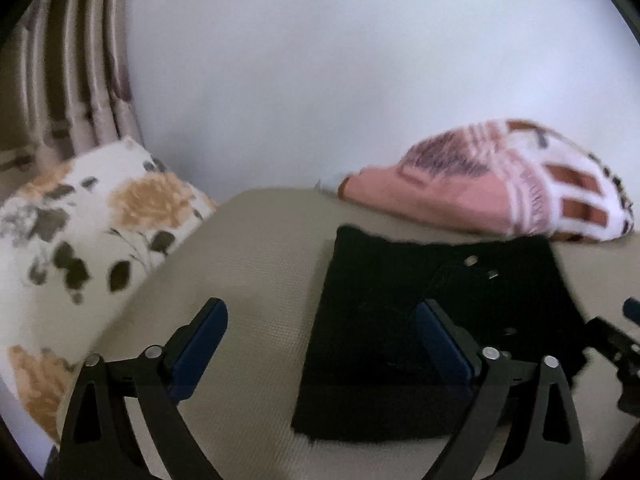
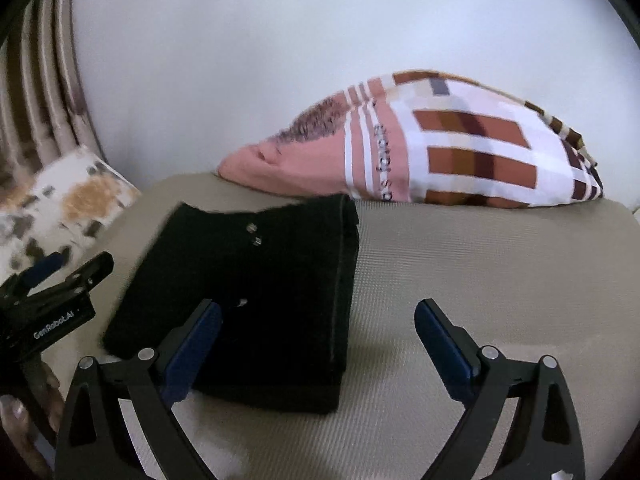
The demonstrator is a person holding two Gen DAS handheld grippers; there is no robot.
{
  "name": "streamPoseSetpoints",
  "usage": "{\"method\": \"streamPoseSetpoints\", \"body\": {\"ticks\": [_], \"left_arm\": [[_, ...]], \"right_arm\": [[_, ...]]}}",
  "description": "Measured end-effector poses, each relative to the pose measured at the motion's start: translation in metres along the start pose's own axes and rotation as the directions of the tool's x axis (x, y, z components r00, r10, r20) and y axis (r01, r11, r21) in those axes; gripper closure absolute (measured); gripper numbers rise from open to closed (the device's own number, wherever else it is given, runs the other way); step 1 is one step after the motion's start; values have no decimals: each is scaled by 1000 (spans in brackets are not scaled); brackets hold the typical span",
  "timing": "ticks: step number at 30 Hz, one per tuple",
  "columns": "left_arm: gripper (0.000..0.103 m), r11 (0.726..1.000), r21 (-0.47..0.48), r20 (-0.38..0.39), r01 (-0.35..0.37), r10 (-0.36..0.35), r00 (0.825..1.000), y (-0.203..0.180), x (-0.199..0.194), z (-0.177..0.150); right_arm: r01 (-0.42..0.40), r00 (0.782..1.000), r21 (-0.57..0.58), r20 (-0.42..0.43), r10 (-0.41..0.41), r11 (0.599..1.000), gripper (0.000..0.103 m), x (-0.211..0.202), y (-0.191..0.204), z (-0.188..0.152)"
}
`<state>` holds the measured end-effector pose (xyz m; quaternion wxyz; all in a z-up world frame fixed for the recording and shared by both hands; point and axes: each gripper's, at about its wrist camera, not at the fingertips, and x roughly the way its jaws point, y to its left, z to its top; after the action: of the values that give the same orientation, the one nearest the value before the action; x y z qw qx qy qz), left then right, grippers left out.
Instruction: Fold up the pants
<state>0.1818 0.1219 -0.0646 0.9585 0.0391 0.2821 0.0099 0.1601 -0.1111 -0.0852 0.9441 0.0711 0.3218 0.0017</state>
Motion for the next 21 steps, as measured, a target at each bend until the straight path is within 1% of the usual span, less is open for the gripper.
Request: {"method": "streamPoseSetpoints", "body": {"ticks": [4, 7, 9, 11, 12, 14, 15, 17, 18, 19, 20, 21], "left_arm": [[2, 998, -29, 67, 48, -46, 997, 0, -58, 13], [1, 999, -30, 137, 12, -8, 991, -1, -101, 23], [0, 999, -39, 200, -7, 14, 980, 0, -134, 29], [0, 997, -74, 285, -21, 41, 958, 3, -165, 35], [0, 994, -105, 336, -10, 45, 941, 6, -183, 37], [0, 988, -155, 394, 20, 44, 918, 13, -209, 42], [0, 983, -183, 428, 14, 67, 901, 17, -221, 44], [0, 968, -248, 473, -39, 156, 867, 22, -241, 45], [0, 964, -258, 480, -69, 190, 857, 23, -247, 48], [0, 965, -250, 478, -86, 200, 855, 24, -250, 51], [0, 968, -237, 463, -87, 191, 865, 24, -251, 54], [0, 971, -229, 443, -71, 169, 880, 27, -251, 57]], "right_arm": [[-29, 998, 1, 52, 29, 1000, 5, -45, -1, 0], [-50, 994, -1, 95, 50, 999, 4, -78, -3, 3], [-56, 991, -8, 124, 56, 998, 3, -97, -5, 7], [-56, 986, -10, 158, 57, 998, 2, -115, -7, 9], [-58, 983, -7, 175, 58, 998, 2, -125, -9, 12], [-64, 978, 8, 198, 61, 998, 1, -140, -14, 14], [-69, 975, 19, 215, 63, 997, 1, -149, -17, 16], [-74, 970, 32, 236, 64, 997, 1, -161, -21, 19], [-78, 967, 36, 247, 66, 996, 1, -167, -23, 20], [-80, 965, 38, 255, 67, 996, 1, -172, -23, 20], [-81, 963, 38, 261, 69, 996, 1, -176, -23, 21], [-83, 962, 34, 263, 71, 996, 1, -179, -23, 22]]}}
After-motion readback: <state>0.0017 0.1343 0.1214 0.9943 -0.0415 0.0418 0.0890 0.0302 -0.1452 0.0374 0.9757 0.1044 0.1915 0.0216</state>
